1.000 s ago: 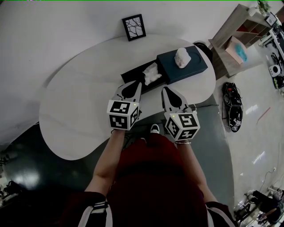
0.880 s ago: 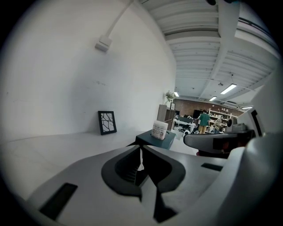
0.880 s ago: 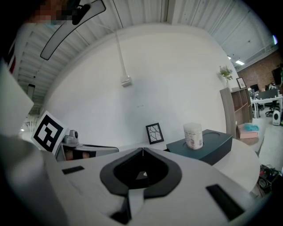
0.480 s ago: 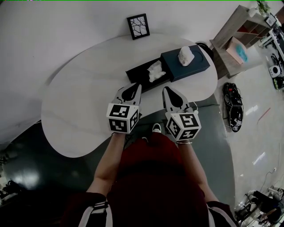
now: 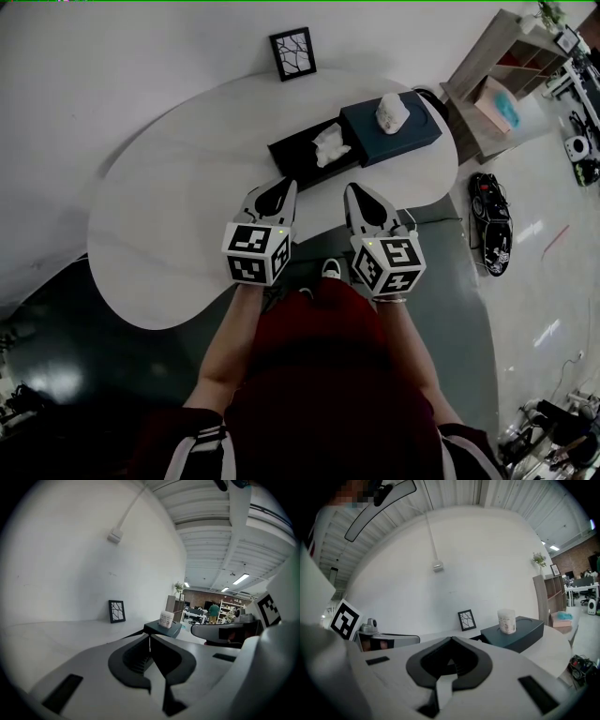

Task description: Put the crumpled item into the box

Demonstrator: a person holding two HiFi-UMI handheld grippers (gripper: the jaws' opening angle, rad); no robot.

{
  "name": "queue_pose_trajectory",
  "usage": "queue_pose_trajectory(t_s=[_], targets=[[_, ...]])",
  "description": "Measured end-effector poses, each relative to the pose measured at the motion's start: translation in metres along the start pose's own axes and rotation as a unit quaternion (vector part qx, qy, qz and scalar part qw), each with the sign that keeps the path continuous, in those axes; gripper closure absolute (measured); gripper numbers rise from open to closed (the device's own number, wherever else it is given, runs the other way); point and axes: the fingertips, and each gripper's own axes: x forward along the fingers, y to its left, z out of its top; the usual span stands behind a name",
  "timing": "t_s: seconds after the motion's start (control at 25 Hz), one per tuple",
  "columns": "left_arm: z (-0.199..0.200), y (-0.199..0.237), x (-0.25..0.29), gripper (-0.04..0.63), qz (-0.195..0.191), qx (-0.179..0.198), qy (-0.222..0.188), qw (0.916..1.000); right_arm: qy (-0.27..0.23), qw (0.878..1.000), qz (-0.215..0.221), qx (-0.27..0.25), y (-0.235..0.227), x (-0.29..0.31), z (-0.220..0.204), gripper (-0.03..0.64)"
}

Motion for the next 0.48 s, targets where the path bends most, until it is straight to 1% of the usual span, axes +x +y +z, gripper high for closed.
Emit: queue_pose_trajectory(t_s=[0.12, 0.48], targets=[[-0.001, 0.000, -0.005, 0.568, 0.000, -0.003, -0.004, 1.0000, 0.002, 1.000, -0.002, -0.008, 0.002, -0.003, -0.002, 0.601], [-0.004, 0.004, -0.016, 0.568, 0.002, -0.007, -0.008, 0.9999, -0.004, 1.000, -0.004, -0.003, 0.009, -0.006, -0.005, 0.601]])
